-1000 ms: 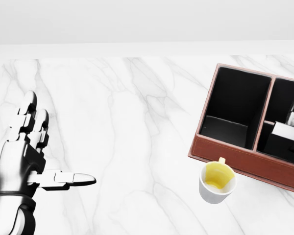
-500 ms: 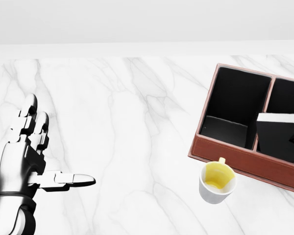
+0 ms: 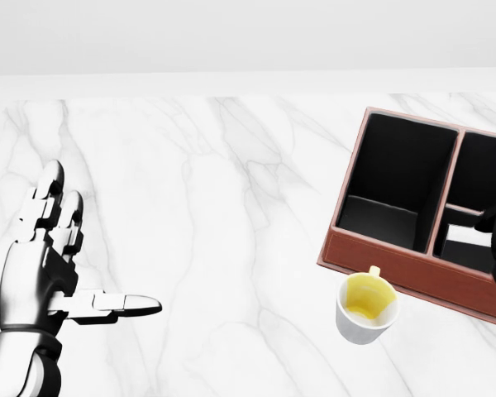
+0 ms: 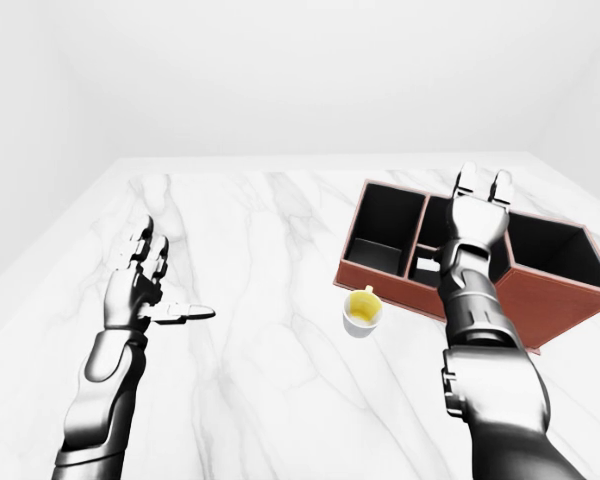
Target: Pick up the book and place it in the caddy.
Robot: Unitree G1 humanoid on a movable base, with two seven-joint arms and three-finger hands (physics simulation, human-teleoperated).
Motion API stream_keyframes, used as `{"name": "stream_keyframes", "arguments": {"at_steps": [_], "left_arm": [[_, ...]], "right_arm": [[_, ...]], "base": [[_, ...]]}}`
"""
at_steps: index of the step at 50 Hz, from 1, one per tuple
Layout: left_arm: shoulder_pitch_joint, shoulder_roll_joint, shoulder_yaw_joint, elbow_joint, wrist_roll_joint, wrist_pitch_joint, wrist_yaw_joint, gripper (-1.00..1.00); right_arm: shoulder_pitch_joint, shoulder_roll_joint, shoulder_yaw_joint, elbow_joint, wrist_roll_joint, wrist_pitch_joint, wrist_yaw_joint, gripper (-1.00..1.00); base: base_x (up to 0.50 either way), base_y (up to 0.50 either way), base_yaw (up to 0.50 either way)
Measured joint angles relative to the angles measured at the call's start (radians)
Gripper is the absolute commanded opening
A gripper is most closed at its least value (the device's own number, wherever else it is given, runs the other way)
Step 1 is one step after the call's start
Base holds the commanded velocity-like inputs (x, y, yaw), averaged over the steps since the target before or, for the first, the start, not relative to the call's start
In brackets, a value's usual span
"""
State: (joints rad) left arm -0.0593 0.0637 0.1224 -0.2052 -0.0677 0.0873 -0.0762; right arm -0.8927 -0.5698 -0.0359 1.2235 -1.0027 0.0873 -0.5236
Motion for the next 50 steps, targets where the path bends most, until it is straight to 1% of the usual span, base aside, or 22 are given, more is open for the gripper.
{"name": "stream_keyframes", "arguments": {"at_steps": [5, 8, 14, 20, 27, 34, 38, 42, 50], "left_arm": [[-0.001, -0.001, -0.001, -0.005, 0.001, 0.0, 0.001, 1.0], [-0.001, -0.001, -0.002, -0.009, 0.001, 0.0, 0.002, 1.0], [-0.001, -0.002, -0.004, -0.017, 0.003, 0.0, 0.003, 1.0], [0.001, -0.003, -0.004, -0.023, 0.002, 0.0, 0.003, 1.0], [0.003, -0.003, -0.001, -0.023, -0.005, 0.0, 0.002, 1.0], [0.014, -0.006, 0.002, -0.036, -0.017, 0.0, 0.0, 1.0], [0.026, -0.008, 0.004, -0.05, -0.026, 0.0, -0.002, 1.0], [0.041, -0.011, 0.008, -0.069, -0.036, 0.0, -0.005, 1.0], [0.085, -0.018, 0.018, -0.132, -0.06, 0.0, -0.017, 1.0]], "right_arm": [[0.035, 0.005, -0.017, -0.113, 0.005, 0.0, 0.0, 1.0], [0.079, 0.012, -0.037, -0.232, 0.007, 0.0, 0.021, 1.0], [0.192, 0.042, -0.086, -0.519, 0.012, 0.0, 0.115, 1.0], [0.313, 0.096, -0.133, -0.808, 0.047, 0.0, 0.234, 1.0], [0.467, 0.184, -0.177, -1.133, 0.151, 0.0, 0.378, 1.0], [0.605, 0.274, -0.203, -1.404, 0.266, 0.0, 0.479, 1.0], [0.674, 0.32, -0.215, -1.534, 0.333, -0.001, 0.519, 1.0], [0.737, 0.359, -0.23, -1.64, 0.398, -0.009, 0.546, 1.0], [0.844, 0.426, -0.268, -1.804, 0.52, -0.044, 0.579, 1.0]], "base": [[0.0, 0.0, 0.0], [0.0, 0.0, 0.0], [0.0, 0.0, 0.0], [0.0, 0.0, 0.0], [0.0, 0.0, 0.0], [0.0, 0.0, 0.0], [0.0, 0.0, 0.0], [0.0, 0.0, 0.0], [0.0, 0.0, 0.0]]}}
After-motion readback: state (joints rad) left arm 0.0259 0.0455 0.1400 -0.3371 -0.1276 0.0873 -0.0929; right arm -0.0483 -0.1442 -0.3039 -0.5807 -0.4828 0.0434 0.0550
